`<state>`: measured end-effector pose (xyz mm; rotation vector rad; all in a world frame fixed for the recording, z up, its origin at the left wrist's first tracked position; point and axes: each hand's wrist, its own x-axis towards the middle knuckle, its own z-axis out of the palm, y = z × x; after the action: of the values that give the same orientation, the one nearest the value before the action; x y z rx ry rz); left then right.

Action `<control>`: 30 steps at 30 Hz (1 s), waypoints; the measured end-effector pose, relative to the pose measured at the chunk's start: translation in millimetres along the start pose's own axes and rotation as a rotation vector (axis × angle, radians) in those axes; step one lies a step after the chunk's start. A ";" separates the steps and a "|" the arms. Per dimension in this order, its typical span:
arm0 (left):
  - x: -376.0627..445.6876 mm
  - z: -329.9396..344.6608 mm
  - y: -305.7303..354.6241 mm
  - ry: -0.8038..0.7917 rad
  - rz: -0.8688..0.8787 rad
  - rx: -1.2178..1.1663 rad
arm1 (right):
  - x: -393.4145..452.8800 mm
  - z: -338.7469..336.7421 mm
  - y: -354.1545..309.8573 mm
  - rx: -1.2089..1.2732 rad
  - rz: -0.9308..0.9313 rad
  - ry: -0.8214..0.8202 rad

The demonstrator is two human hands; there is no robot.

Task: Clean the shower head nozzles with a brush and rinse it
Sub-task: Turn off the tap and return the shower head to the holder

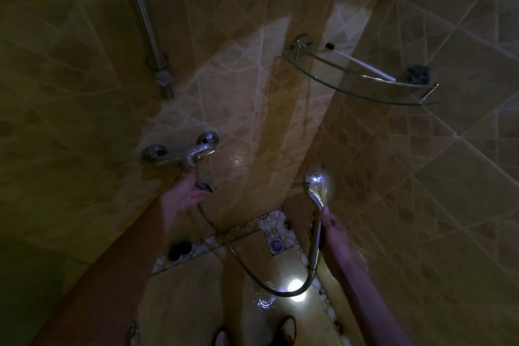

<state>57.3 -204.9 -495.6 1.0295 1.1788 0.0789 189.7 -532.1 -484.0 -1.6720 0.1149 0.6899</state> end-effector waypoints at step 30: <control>10.7 1.7 -3.0 -0.002 0.010 -0.054 | -8.1 -3.2 -1.9 0.015 -0.020 -0.017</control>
<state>62.0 -201.8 -505.4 0.9876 1.1641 0.1166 185.2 -537.0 -478.1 -1.6506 0.0910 0.6871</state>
